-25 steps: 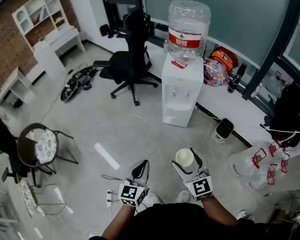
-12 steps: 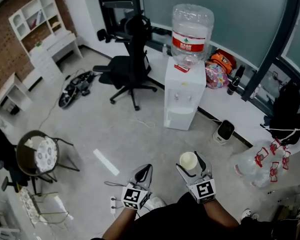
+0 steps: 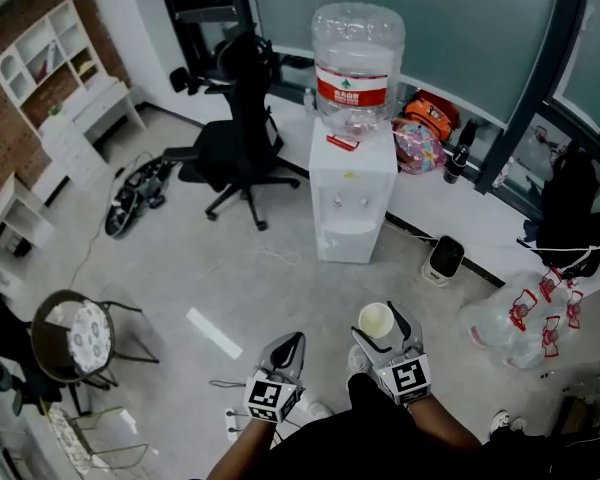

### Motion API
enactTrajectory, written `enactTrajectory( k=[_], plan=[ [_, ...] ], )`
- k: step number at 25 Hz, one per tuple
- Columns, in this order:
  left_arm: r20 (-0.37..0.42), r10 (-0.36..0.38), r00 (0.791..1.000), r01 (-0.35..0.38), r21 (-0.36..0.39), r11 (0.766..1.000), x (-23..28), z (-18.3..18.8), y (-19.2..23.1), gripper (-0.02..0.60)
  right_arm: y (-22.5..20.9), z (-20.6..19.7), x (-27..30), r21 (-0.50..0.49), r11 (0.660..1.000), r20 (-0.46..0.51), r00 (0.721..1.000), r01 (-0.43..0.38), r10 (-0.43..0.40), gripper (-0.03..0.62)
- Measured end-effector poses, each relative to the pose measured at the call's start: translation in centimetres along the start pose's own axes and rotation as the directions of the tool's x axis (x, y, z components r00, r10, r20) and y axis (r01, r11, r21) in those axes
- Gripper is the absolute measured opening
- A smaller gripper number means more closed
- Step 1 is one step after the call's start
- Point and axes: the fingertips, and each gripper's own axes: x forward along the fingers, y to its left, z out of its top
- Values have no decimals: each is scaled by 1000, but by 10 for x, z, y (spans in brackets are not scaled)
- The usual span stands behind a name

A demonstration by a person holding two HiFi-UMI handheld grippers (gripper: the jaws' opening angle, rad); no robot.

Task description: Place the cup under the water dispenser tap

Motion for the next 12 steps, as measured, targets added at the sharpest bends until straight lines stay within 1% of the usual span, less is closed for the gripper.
enactTrajectory(
  k=[3,4,6,7,9,12],
  plan=[
    [-11,4,1000,-4,5,1000,26,6,5,9,-26,-2,12,-27,1000,-8,1000,12,-12,367],
    [-14,7,1000,-7,1,1000,35,8,8,9,-36,-2,17,-23,1000,-7,1000,15,-15,367],
    [-18,9,1000,-9,-11,1000,53,11,12,9,-54,-3,25,29,999,0,1000,16,-16,367],
    [-21,8,1000,-8,-12,1000,62,13,13,9,-63,-4,29,31,999,-5,1000,16,-16,367],
    [-30,6,1000,-7,-5,1000,79,14,15,9,-80,-8,36,-2,1000,-21,1000,19,-19,367],
    [-43,8,999,-8,-2,1000,104,17,18,9,-101,-14,48,40,999,-25,999,27,-26,367]
  ],
)
